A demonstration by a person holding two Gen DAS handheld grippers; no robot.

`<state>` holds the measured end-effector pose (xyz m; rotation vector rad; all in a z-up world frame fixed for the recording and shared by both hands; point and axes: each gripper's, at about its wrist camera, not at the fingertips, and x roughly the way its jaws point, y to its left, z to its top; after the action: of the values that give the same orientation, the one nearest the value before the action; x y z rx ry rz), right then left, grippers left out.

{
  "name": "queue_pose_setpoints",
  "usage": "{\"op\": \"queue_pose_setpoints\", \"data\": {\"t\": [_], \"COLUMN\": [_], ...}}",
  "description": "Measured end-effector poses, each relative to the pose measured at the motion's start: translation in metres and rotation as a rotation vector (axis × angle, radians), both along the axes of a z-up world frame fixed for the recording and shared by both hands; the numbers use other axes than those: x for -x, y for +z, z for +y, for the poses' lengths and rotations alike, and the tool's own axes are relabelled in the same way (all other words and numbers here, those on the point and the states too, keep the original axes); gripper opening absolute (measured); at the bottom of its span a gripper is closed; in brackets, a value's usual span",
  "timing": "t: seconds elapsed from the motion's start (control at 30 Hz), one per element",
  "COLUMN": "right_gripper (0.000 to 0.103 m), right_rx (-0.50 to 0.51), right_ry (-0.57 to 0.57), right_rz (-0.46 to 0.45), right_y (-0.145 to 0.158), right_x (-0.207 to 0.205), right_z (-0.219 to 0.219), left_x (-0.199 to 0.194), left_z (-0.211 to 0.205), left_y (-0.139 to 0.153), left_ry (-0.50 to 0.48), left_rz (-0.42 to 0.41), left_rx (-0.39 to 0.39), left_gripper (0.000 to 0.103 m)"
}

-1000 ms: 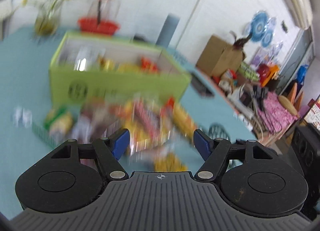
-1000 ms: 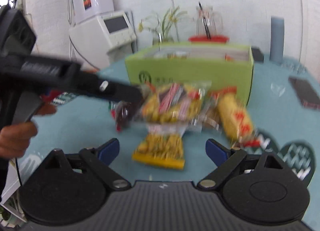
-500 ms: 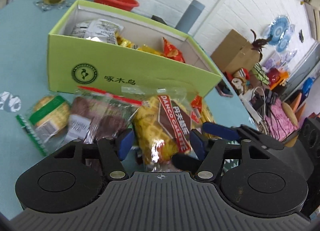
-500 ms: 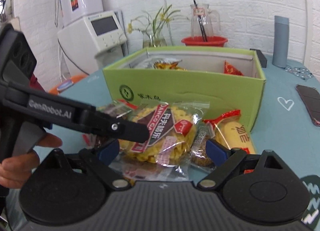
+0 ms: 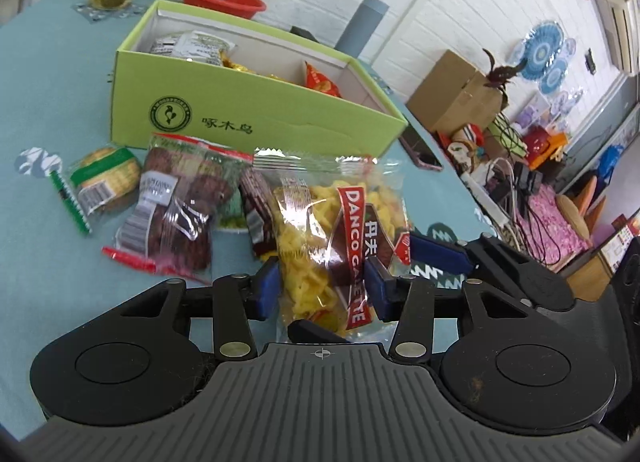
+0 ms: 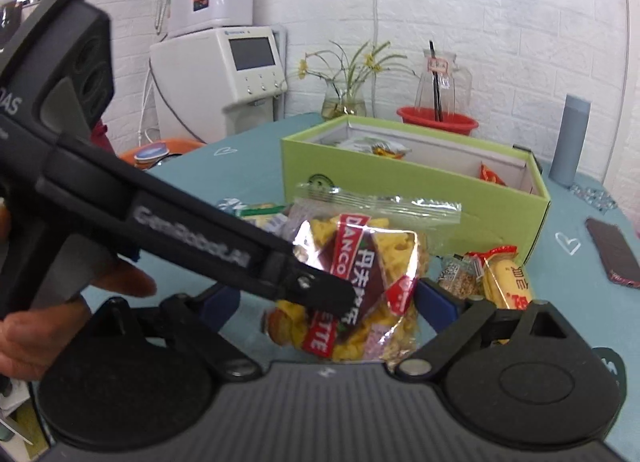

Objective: Organize snacks
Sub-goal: 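Grasp the clear Danco cookie bag with the left gripper, then lower the Danco bag into the green box and release it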

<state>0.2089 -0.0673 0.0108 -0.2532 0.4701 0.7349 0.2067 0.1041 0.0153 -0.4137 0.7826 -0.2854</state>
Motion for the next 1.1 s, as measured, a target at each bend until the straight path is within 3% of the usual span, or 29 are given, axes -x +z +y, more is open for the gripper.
{"op": "queue_pose_setpoints", "data": {"t": [0.13,0.3,0.43,0.6,0.83,0.97,1.03,1.1], "right_gripper": [0.095,0.095,0.095,0.094,0.094,0.094,0.094,0.091], "right_rx": [0.014,0.0,-0.026,-0.09,-0.072,-0.136,-0.102,-0.036], "right_ry": [-0.003,0.002,0.037,0.075,-0.046,0.028,0.048,0.06], "right_rz": [-0.04,-0.025,0.042,0.196,0.244,0.278,0.278,0.215], "right_y": [0.007,0.009,0.001,-0.028,-0.045,-0.04,-0.045,-0.051], "right_x": [0.021,0.038,0.047,0.052,0.039,0.037,0.035,0.041], "right_z": [0.001,0.004,0.013,0.024,0.004,0.009,0.022,0.035], "left_x": [0.02,0.041,0.055,0.069,0.081,0.076,0.071,0.071], "left_z": [-0.004,0.0,0.014,0.045,0.07,0.073,0.068,0.063], "left_y": [0.007,0.01,0.004,-0.017,-0.032,-0.034,-0.039,-0.044], "left_ry": [0.001,0.007,0.029,0.082,0.116,0.107,0.092,0.074], "left_rz": [-0.016,-0.023,0.0,0.029,0.031,0.02,0.043,0.043], "left_rx": [-0.007,-0.014,-0.014,-0.012,0.044,0.095,0.103,0.095], "left_gripper": [0.028,0.028,0.029,0.039,0.045,0.058,0.058,0.045]}}
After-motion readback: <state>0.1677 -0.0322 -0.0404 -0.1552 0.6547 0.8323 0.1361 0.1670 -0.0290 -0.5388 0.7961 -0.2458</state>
